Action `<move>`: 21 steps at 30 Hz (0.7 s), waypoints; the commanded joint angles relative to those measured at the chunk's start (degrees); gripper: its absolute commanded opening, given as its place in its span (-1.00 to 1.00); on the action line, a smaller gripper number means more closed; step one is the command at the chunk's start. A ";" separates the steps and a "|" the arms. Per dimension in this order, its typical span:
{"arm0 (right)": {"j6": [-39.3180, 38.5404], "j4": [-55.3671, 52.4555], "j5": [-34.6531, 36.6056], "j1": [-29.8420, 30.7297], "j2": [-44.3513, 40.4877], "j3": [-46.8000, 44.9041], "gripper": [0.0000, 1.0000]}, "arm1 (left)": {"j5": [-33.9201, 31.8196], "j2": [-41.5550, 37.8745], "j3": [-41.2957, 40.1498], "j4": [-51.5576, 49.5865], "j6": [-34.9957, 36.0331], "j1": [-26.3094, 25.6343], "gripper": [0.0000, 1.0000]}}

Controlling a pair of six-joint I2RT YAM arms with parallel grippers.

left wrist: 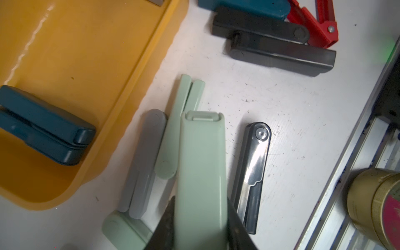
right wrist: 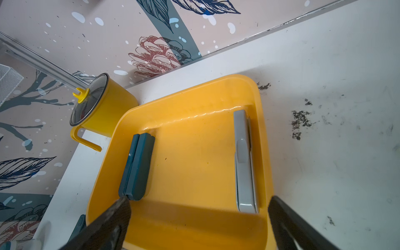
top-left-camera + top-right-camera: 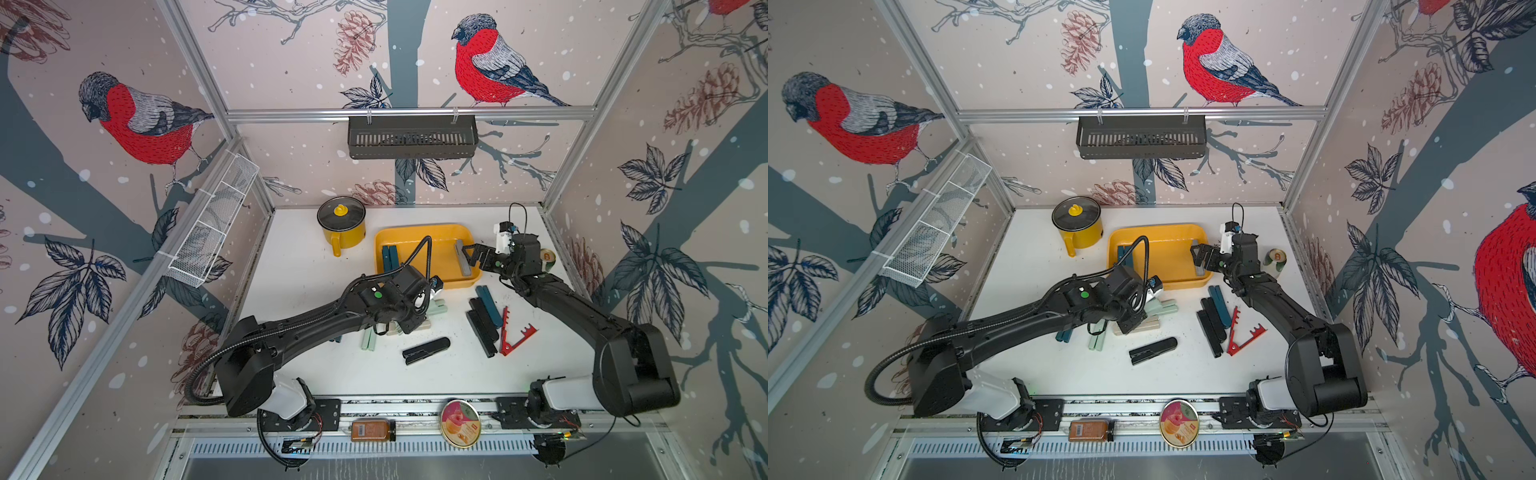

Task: Put the pruning pliers into the storage box
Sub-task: Pick up the pruning pliers from the center of the board, then place the pruning pliers in the storage box.

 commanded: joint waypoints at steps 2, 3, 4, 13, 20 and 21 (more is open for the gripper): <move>-0.07 1.79 -1.43 -0.07 -0.47 -0.45 0.99 | -0.42 -2.69 0.33 4.52 -0.23 2.33 -0.76; -0.01 1.71 -1.39 -0.11 -0.52 -0.45 0.99 | -0.55 -3.09 0.33 6.21 -0.40 2.66 -0.76; -0.13 1.69 -1.31 -0.11 -0.63 -0.50 0.99 | -1.43 -3.17 0.37 7.63 -0.74 2.83 -0.77; -0.30 0.75 -0.65 -0.46 -1.37 -0.44 0.99 | 0.57 3.43 5.53 15.99 -6.99 8.73 -0.80; -0.48 -0.68 -0.43 -0.40 -0.22 0.88 0.99 | 6.66 15.13 15.78 16.94 -12.71 13.61 -0.83; -0.31 -1.16 -0.13 -0.37 0.02 1.32 0.99 | 7.25 16.78 17.18 17.23 -13.61 14.18 -0.83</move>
